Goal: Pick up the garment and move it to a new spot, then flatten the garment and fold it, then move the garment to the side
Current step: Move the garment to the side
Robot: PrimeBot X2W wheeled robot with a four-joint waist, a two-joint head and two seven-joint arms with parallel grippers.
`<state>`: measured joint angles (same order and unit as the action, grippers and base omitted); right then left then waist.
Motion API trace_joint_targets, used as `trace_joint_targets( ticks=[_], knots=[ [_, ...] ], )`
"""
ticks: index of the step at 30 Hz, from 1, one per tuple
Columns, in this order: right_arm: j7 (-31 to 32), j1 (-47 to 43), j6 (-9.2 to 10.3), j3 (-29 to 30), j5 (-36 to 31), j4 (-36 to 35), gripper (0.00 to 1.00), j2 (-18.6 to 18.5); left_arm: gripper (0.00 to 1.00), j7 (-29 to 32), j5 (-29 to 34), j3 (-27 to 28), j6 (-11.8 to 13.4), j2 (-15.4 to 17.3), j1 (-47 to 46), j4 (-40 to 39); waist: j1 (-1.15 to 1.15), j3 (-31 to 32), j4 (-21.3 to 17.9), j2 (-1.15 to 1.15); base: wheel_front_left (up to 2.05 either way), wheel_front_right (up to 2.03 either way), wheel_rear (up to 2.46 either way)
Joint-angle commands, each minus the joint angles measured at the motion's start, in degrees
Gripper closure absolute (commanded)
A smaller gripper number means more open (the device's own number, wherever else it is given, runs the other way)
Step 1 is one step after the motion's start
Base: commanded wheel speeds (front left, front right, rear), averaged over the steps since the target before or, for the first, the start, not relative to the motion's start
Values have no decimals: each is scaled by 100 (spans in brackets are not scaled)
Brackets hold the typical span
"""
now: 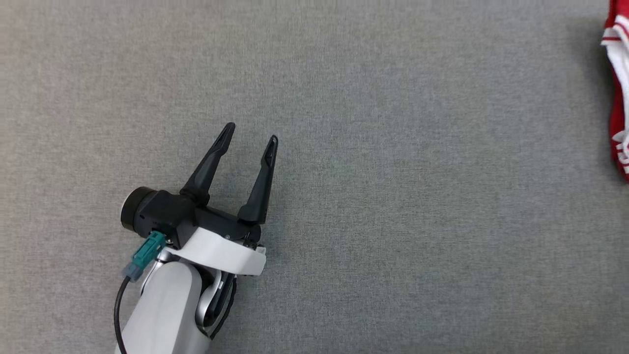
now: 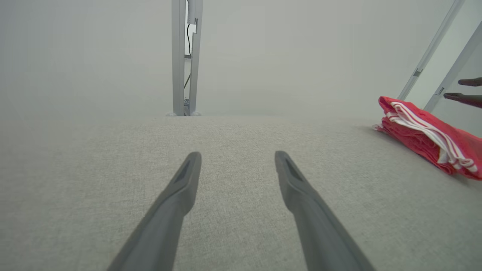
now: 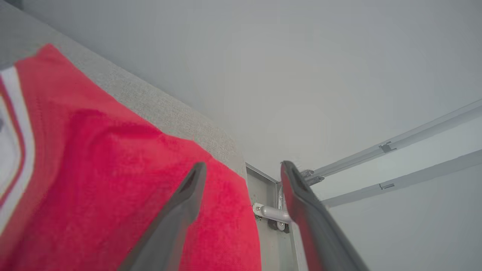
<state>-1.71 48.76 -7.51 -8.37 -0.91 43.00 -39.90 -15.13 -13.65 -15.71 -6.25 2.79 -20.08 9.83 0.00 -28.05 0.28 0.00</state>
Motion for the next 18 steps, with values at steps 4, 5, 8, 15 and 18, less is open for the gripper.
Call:
trace_joint_targets(
  ticks=[4,5,8,15,18],
  knots=[
    [-124,-98,2,-74,262,-363,0,233,0,1,-90,127,54,27,192,-34,0,536,-17,0,0,0,0],
    [-174,-154,2,-97,327,-465,0,288,0,1,-117,157,69,25,236,-46,0,628,-16,0,0,0,0],
    [-565,-305,2,-64,520,-846,0,475,0,1,-133,211,40,24,375,-18,0,928,8,0,0,0,0],
    [-1246,-1178,2,353,927,-1567,0,1396,0,0,-207,366,66,25,666,-86,0,1566,134,0,0,0,0],
    [-1310,-1526,2,488,998,-1799,0,1724,0,1,-270,438,93,25,745,-112,0,1730,184,0,0,0,0]
  ],
)
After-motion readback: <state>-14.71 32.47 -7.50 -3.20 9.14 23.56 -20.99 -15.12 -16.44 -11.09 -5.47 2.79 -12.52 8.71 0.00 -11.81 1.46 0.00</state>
